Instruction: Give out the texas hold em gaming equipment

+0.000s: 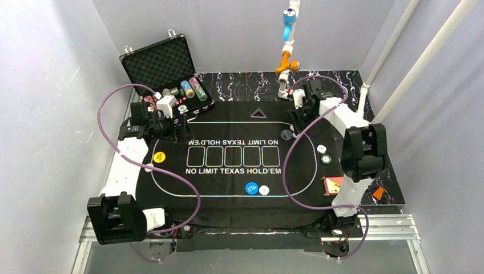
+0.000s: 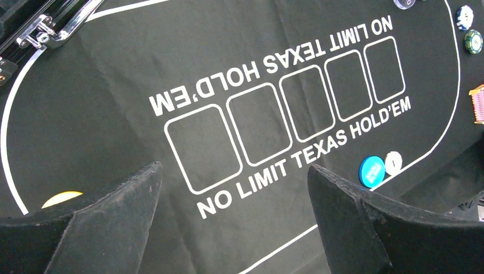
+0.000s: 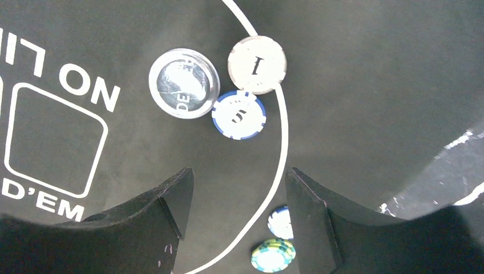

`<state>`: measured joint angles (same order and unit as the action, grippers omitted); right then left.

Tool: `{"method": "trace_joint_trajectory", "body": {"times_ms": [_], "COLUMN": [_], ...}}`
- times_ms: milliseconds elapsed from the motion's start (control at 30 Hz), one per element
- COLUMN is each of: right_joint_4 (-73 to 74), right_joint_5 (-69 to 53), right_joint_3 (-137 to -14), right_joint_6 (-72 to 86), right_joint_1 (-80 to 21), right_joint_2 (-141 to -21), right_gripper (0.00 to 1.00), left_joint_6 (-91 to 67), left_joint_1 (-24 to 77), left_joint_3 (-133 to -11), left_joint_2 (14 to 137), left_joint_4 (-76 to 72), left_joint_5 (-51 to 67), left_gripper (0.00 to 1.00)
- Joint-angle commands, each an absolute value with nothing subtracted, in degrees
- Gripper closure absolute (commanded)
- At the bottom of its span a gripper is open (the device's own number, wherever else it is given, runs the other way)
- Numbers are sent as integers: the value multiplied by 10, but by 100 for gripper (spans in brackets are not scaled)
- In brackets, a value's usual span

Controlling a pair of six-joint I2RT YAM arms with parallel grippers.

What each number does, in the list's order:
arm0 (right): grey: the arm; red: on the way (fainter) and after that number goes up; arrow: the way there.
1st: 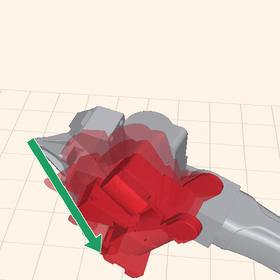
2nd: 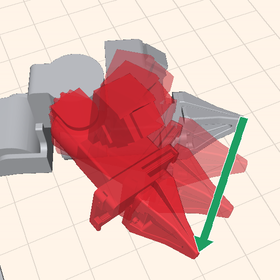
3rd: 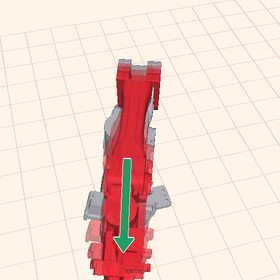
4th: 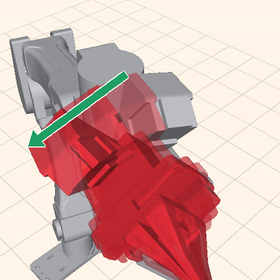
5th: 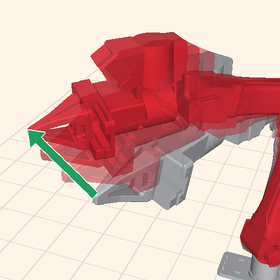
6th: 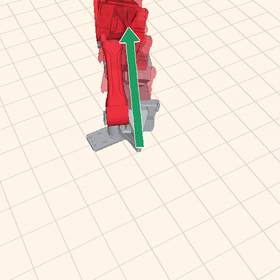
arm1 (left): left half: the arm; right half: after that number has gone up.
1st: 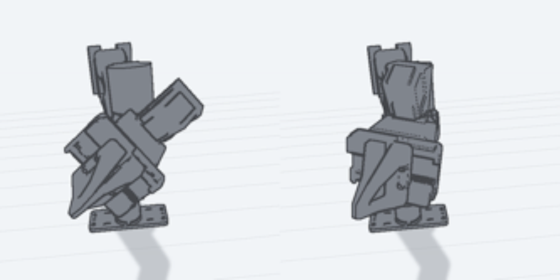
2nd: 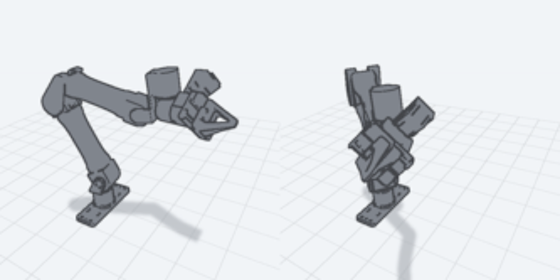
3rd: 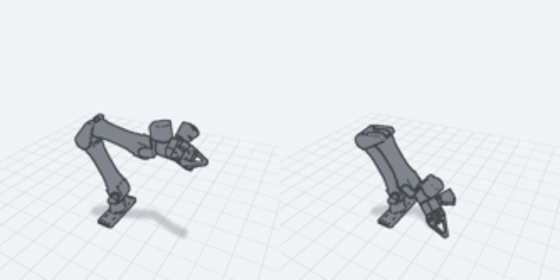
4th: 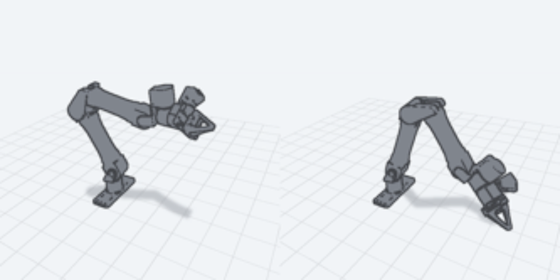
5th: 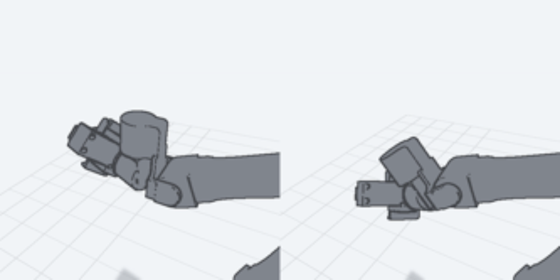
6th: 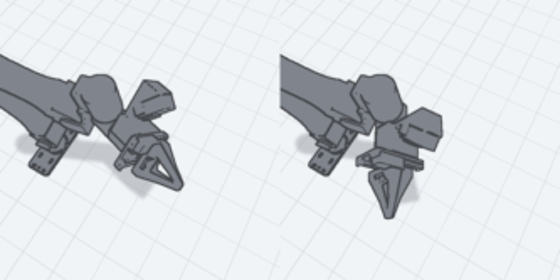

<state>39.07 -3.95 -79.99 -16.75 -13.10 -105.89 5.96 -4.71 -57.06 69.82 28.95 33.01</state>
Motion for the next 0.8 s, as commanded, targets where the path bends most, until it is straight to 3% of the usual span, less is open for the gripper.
{"method": "trace_joint_trajectory", "body": {"times_ms": [0,300,767], "right_joint_4": [416,433,399], "right_joint_5": [-25,-17,-15], "right_joint_3": [-790,-721,-675], "right_joint_6": [-188,-229,-231], "right_joint_1": [-106,-30,-21], "right_joint_2": [-1016,-990,-1014], "right_gripper": [32,27,28], "left_joint_6": [67,73,71], "left_joint_1": [-48,-48,-48], "left_joint_3": [-582,-578,-579], "left_joint_2": [678,663,667], "left_joint_4": [304,310,308], "left_joint_5": [334,329,331], "left_gripper": [2,2,2]}}
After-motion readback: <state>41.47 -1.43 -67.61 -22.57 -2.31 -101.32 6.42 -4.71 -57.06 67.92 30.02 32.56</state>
